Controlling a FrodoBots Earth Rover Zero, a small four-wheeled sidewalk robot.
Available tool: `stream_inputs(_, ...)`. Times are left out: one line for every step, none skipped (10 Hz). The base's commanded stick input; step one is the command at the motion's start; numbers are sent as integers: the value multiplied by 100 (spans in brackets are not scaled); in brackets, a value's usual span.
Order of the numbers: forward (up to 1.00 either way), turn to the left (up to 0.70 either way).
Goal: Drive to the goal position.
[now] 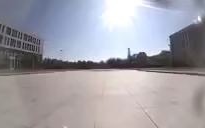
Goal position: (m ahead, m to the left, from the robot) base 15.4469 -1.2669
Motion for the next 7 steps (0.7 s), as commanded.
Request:
stream_inputs(70, 0)
stream_inputs(70, 0)
stream_inputs(70, 0)
stream_inputs(70, 0)
stream_inputs(70, 0)
stream_inputs(70, 0)
stream_inputs(70, 0)
